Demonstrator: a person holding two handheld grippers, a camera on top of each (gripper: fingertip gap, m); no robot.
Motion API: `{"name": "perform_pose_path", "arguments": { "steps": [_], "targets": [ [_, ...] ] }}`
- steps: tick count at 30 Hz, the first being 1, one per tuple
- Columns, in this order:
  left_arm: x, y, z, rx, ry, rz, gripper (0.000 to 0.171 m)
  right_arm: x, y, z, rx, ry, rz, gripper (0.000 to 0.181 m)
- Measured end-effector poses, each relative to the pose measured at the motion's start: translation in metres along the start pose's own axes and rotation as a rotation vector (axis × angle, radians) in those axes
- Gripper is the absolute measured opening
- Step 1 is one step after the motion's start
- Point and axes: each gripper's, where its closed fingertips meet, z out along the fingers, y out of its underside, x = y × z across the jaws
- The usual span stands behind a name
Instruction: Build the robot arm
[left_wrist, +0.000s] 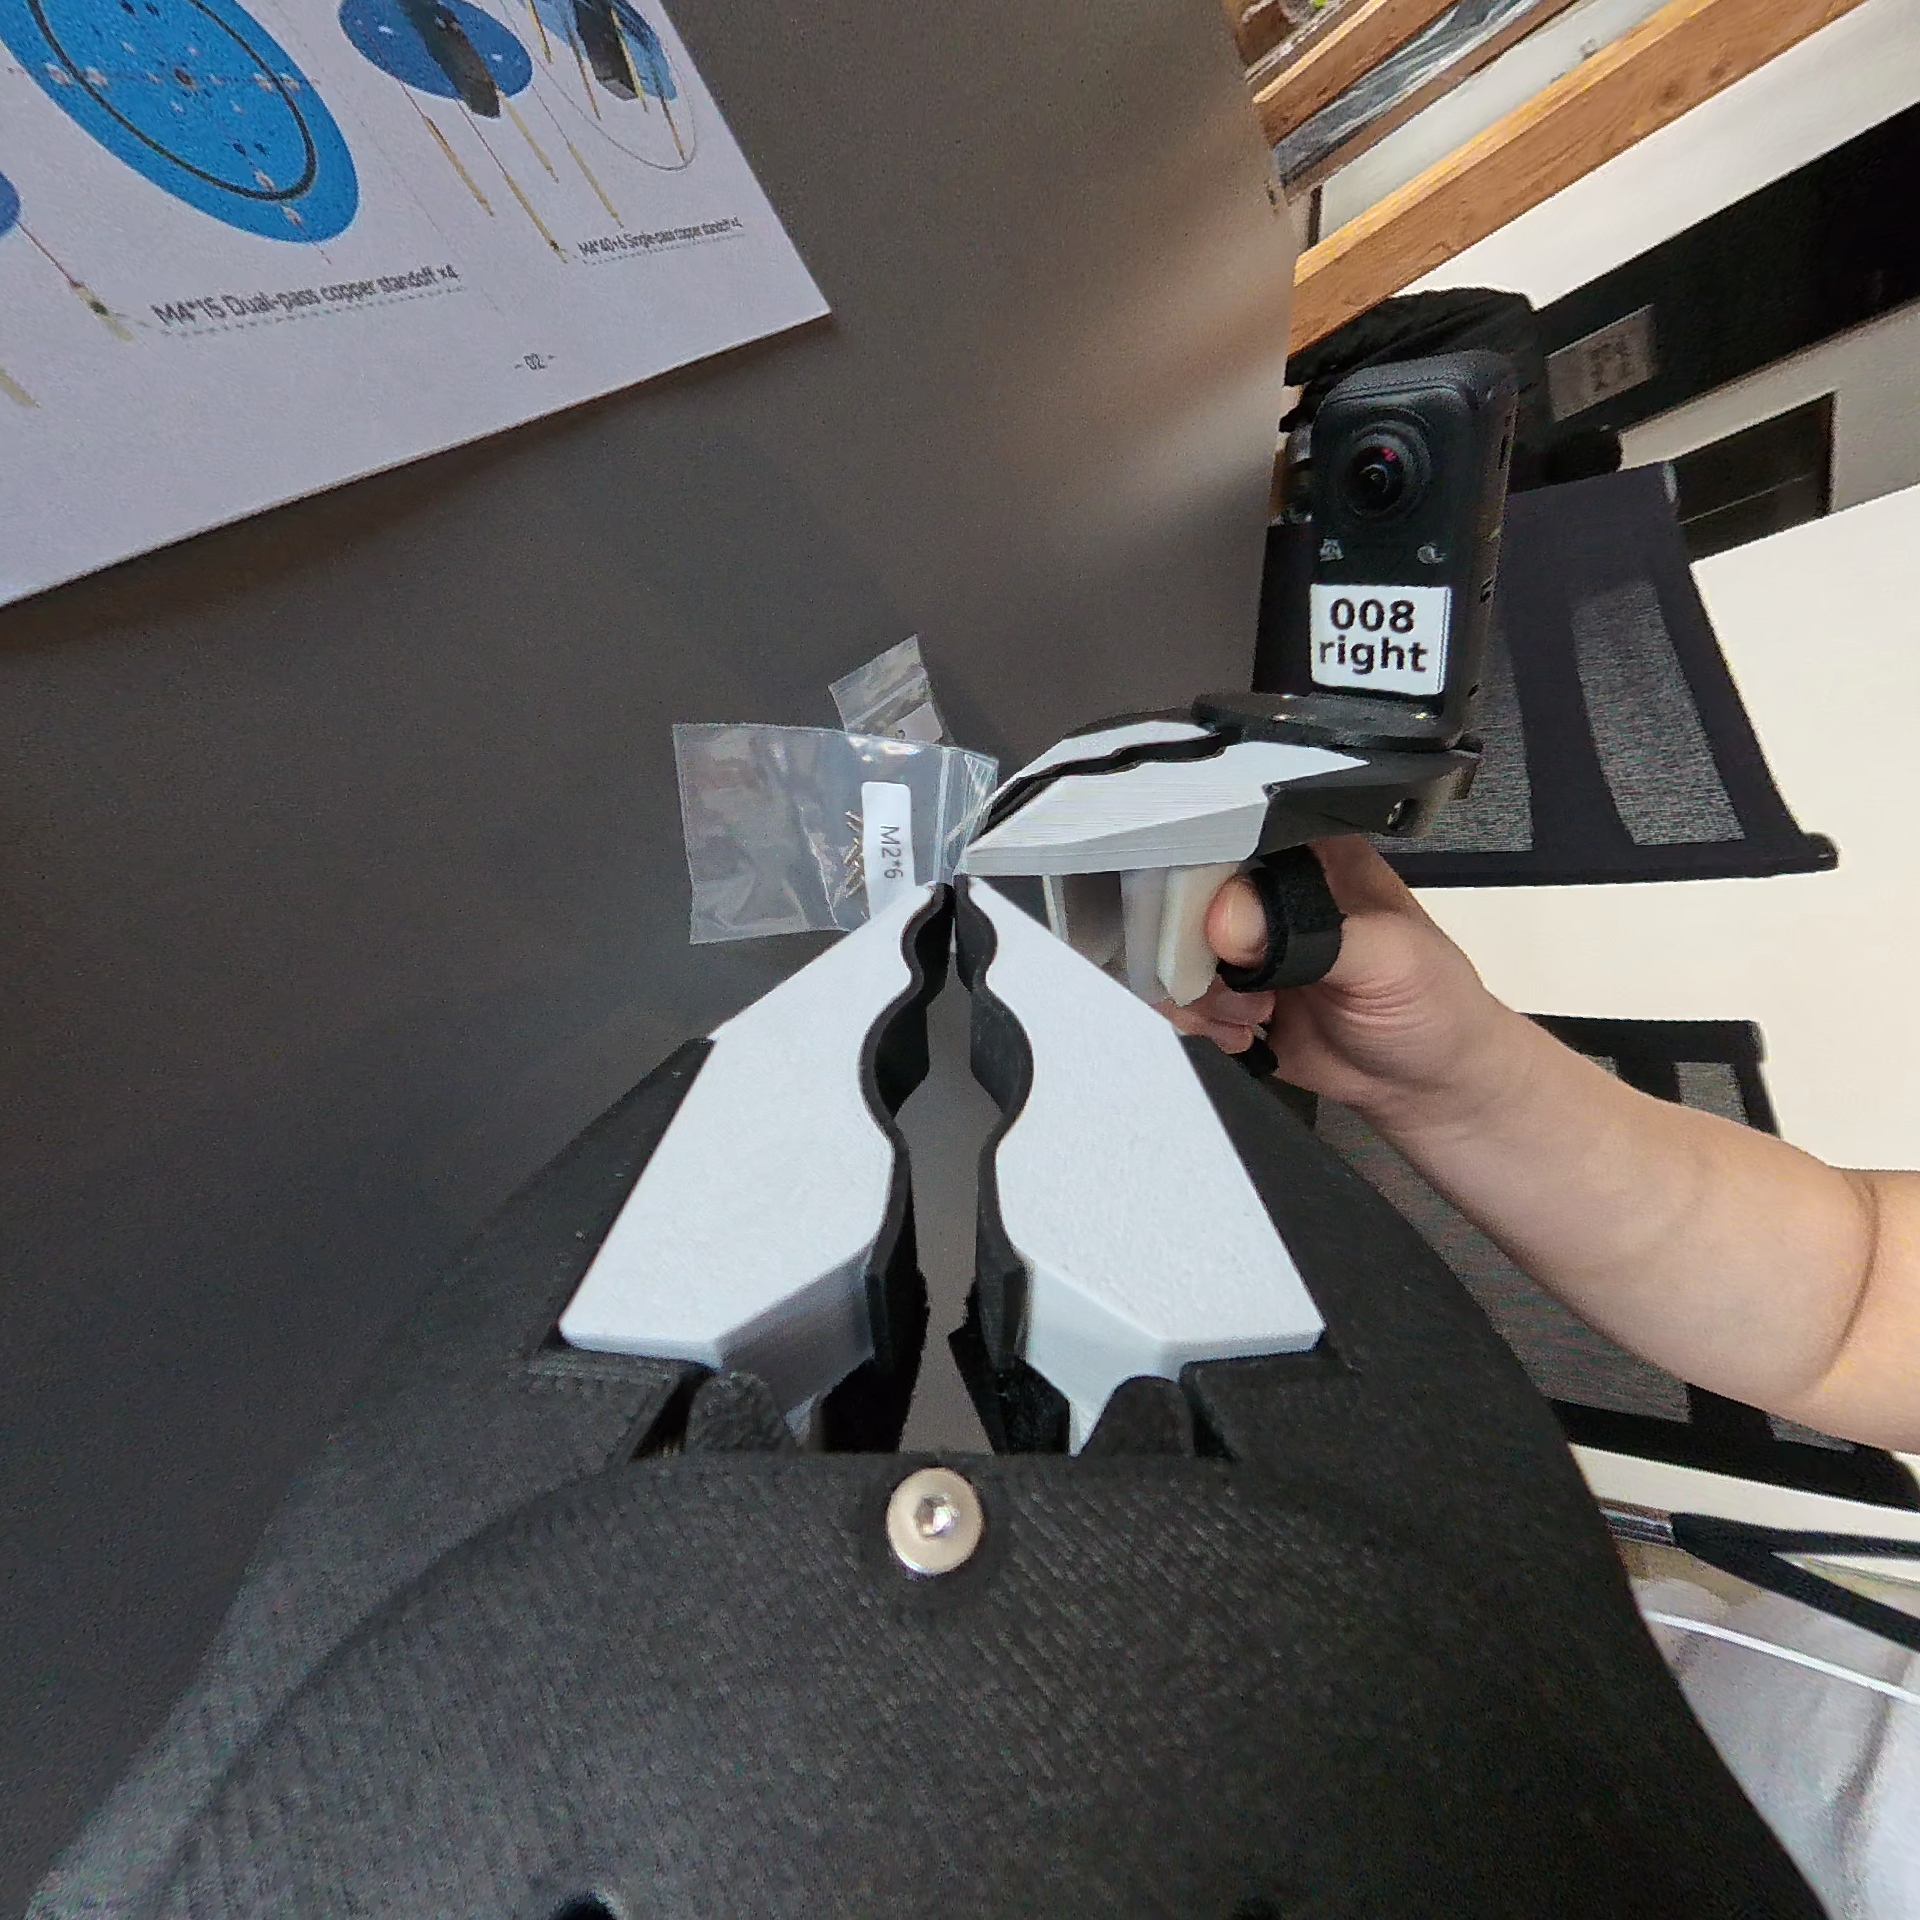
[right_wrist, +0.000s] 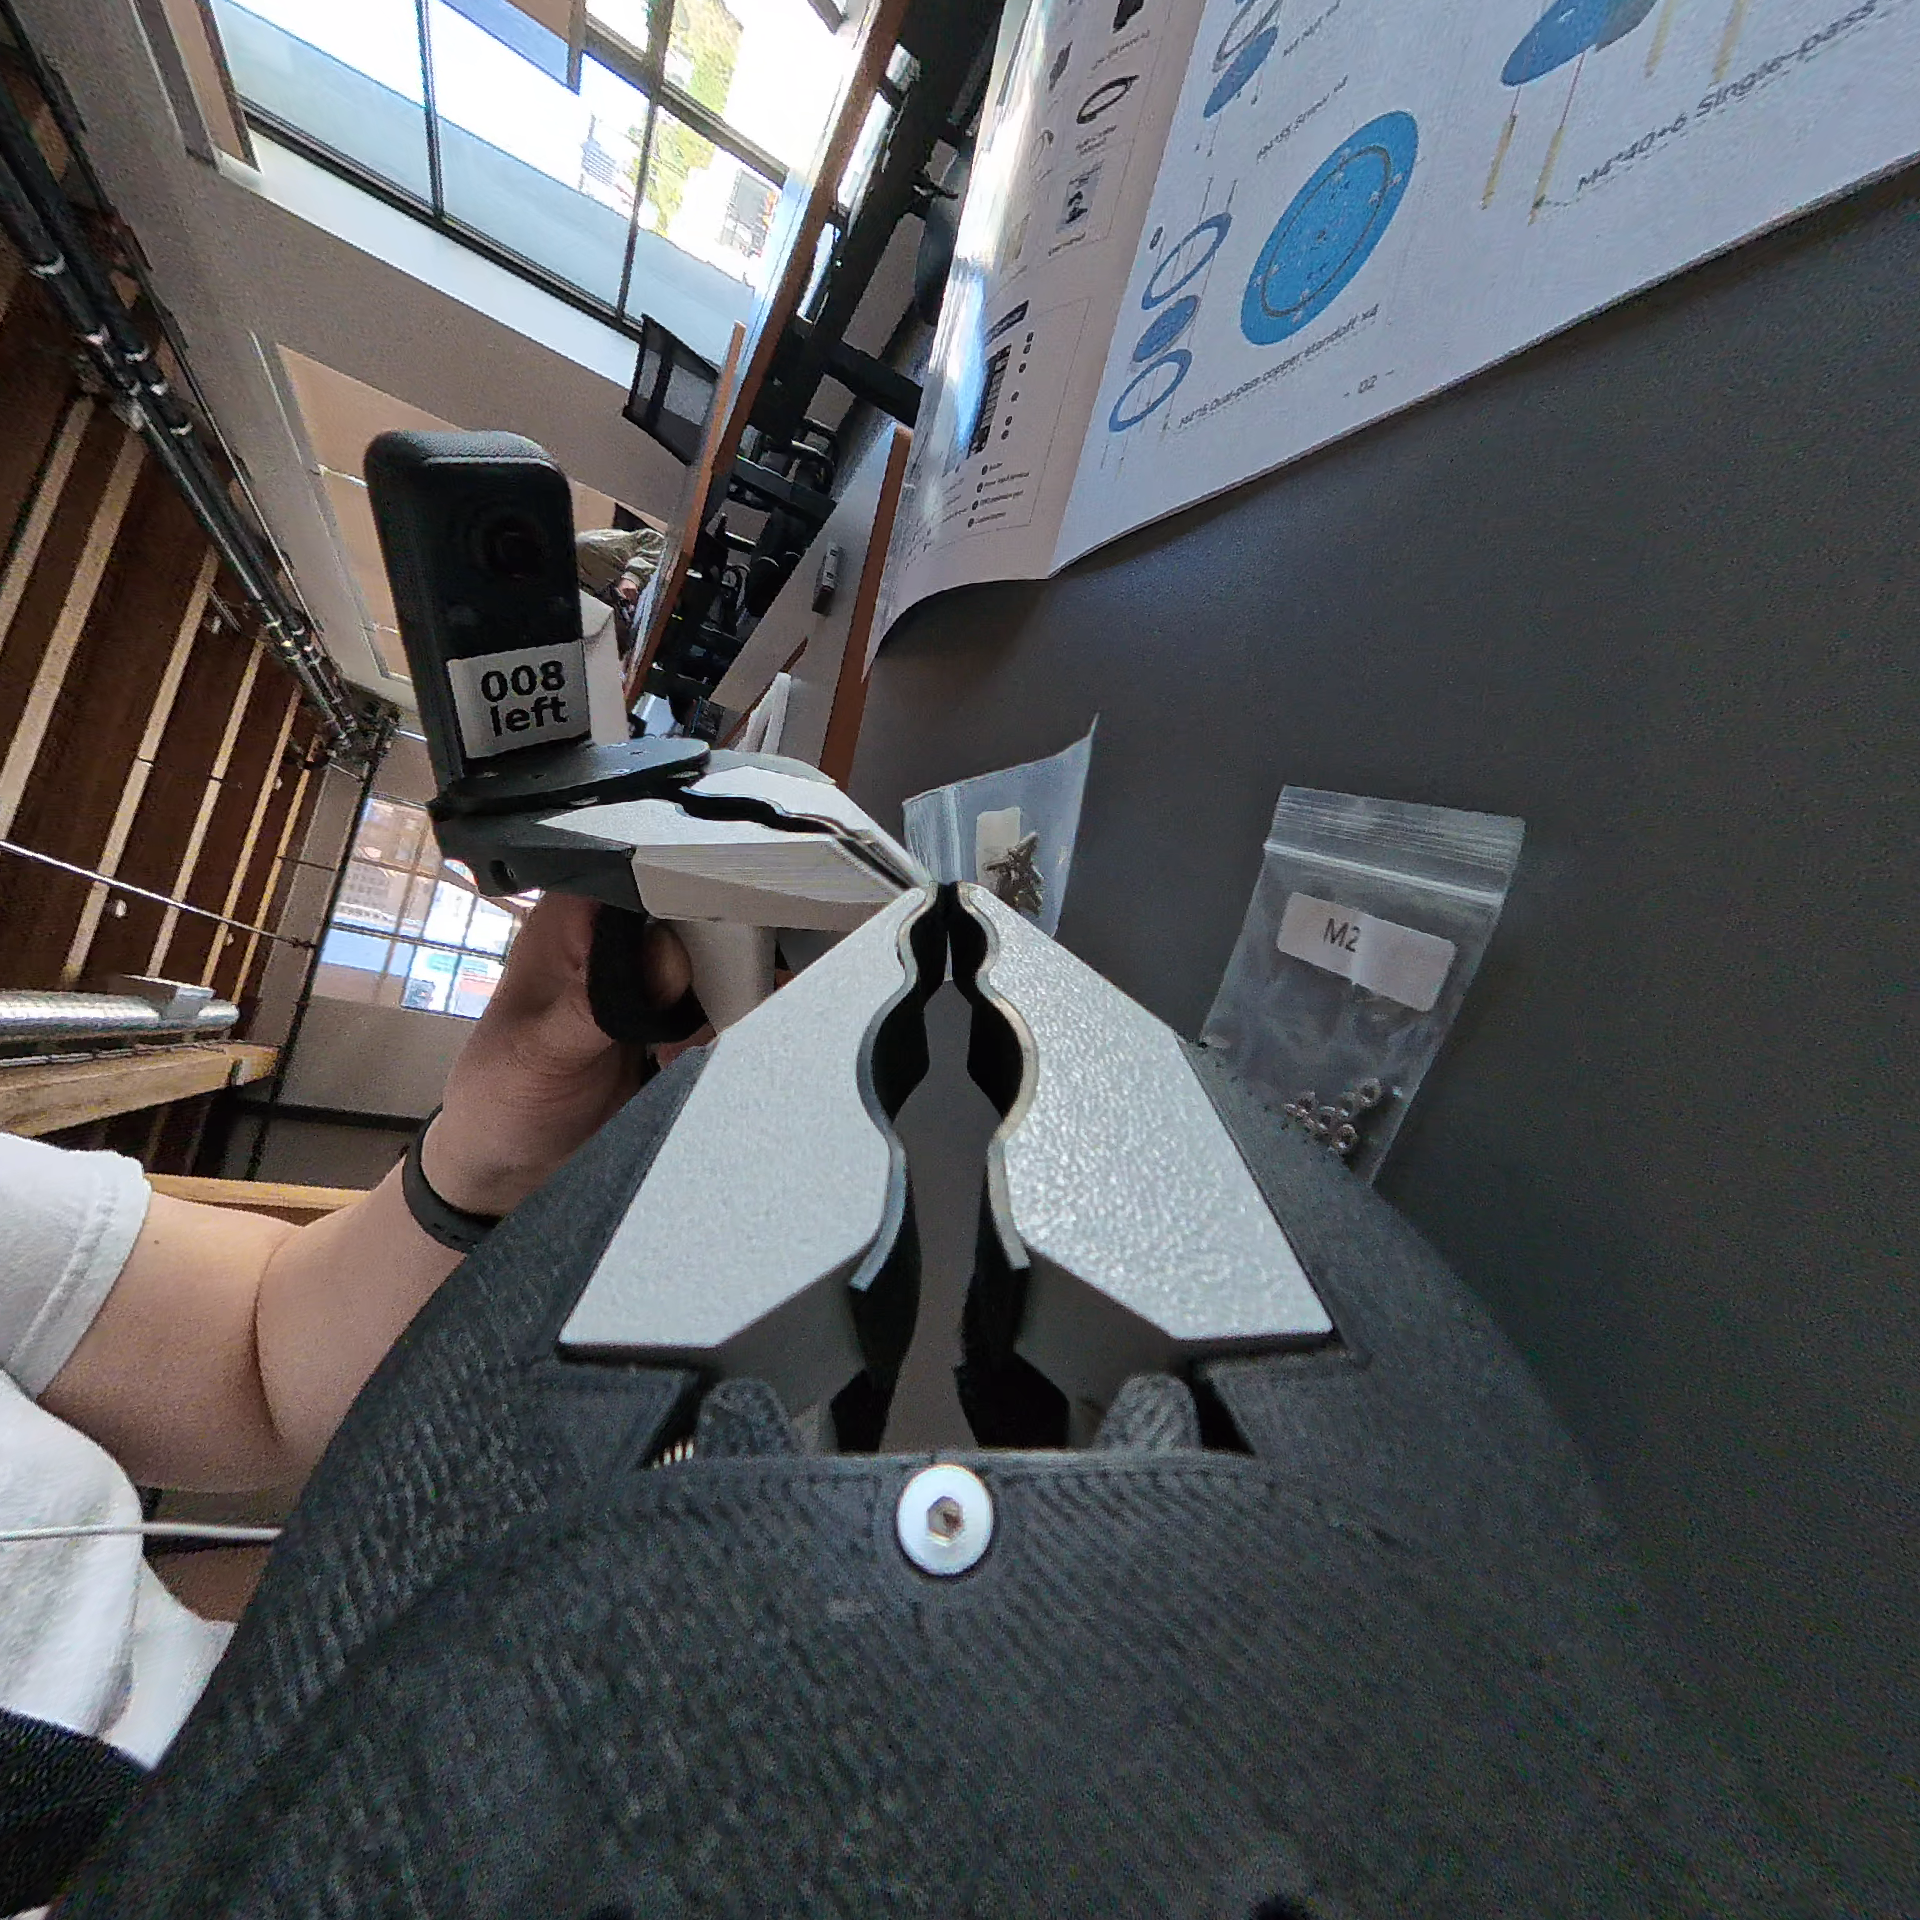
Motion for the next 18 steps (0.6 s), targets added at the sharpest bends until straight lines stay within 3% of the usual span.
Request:
{"name": "perform_pose_path", "arguments": {
  "steps": [14, 18],
  "targets": [
    [0.006, 0.0, 0.0, -0.064, -0.032, 0.176, 0.017, -0.008, -0.002, 0.0, 0.042, -0.102, 0.228, 0.0],
    [0.011, -0.003, -0.001, -0.045, -0.042, 0.225, 0.012, -0.013, -0.003, 0.001, 0.046, -0.124, 0.221, 0.0]
  ]
}}
